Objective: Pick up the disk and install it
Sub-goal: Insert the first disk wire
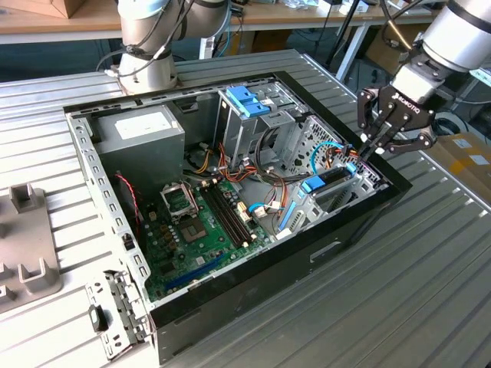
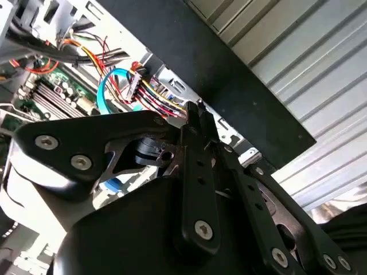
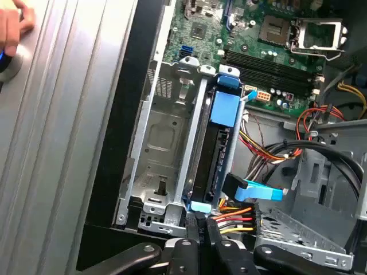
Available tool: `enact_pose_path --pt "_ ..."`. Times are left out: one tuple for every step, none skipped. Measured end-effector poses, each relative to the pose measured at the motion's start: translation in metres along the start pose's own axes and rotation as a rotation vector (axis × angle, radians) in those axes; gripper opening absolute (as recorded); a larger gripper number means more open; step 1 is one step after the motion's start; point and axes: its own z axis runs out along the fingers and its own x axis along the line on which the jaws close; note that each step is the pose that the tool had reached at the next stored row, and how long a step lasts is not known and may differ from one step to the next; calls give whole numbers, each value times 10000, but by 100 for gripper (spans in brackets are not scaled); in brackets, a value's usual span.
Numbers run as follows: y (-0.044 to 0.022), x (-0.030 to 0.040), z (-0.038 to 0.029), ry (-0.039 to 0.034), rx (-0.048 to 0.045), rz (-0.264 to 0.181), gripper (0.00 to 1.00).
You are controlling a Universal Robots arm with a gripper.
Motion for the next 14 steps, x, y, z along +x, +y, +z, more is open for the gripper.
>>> enact_pose_path --pt "2 0 3 -16 37 519 17" --pt "17 -3 7 -35 75 1058 17" --pt "26 -5 10 -43 91 1292 17" --pt "32 -7 11 -47 98 1379 17" --pt "38 -8 12 -50 102 1450 17" --pt "44 -9 13 -52 107 1513 17" --pt "51 -10 14 -54 113 1592 17" --pt "65 -14 16 -56 120 1701 17" --pt "76 -16 17 -59 125 1769 17" --pt "83 -17 18 -61 128 1817 17" --pt "97 -21 21 -65 136 1930 17" --pt "111 -24 22 -68 144 2039 17" --pt "120 -26 24 -72 150 2119 17" --pt "128 -27 26 -74 155 2189 17"
